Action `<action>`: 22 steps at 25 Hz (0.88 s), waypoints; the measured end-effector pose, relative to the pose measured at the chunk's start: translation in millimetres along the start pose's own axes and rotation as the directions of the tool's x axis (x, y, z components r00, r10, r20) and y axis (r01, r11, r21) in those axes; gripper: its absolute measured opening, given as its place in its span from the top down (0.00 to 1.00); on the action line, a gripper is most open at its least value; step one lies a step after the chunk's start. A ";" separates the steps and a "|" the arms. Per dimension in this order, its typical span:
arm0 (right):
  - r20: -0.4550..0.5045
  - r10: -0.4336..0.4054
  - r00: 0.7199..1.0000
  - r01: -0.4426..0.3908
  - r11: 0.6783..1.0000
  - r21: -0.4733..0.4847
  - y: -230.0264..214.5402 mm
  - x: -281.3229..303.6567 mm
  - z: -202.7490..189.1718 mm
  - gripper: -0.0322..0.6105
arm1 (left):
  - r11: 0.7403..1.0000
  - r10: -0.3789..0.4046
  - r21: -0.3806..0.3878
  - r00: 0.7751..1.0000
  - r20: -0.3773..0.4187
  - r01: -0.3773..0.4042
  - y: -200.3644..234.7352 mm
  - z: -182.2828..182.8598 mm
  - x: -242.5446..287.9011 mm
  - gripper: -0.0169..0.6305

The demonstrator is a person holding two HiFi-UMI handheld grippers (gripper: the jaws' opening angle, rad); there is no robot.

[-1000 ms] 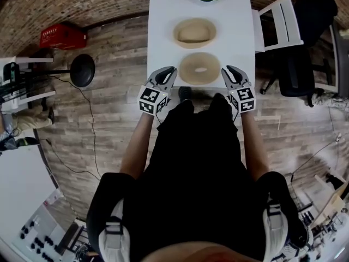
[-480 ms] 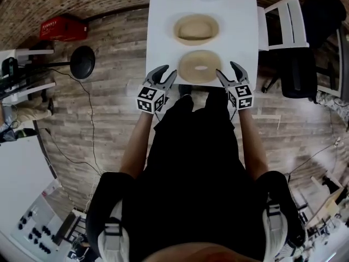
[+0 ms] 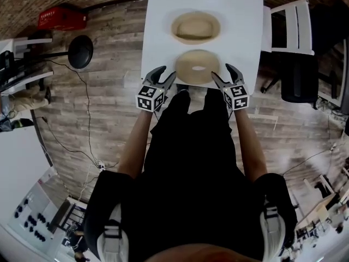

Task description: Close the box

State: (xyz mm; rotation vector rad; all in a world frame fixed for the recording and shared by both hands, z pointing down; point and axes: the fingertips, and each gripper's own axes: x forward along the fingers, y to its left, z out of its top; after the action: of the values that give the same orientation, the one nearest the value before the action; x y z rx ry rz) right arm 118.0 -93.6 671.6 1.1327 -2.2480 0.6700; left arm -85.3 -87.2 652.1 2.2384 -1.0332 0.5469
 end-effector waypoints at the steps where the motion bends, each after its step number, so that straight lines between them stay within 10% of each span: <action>1: -0.005 0.004 1.000 -0.004 1.000 0.002 -1.3 2.9 -2.9 0.48 | 1.000 0.001 -0.004 1.000 -0.011 -0.001 0.2 -3.8 3.7 0.65; 22: -0.125 -0.004 0.992 0.019 0.993 0.115 -15.8 41.2 -58.5 0.51 | 0.996 -0.053 -0.084 0.977 -0.205 0.036 7.7 -78.0 54.7 0.64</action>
State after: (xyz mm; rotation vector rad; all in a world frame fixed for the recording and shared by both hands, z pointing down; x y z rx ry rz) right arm 123.9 -88.1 744.4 1.1251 -2.1193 0.8520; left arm -66.7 -67.9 743.8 2.0789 -0.8814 0.6905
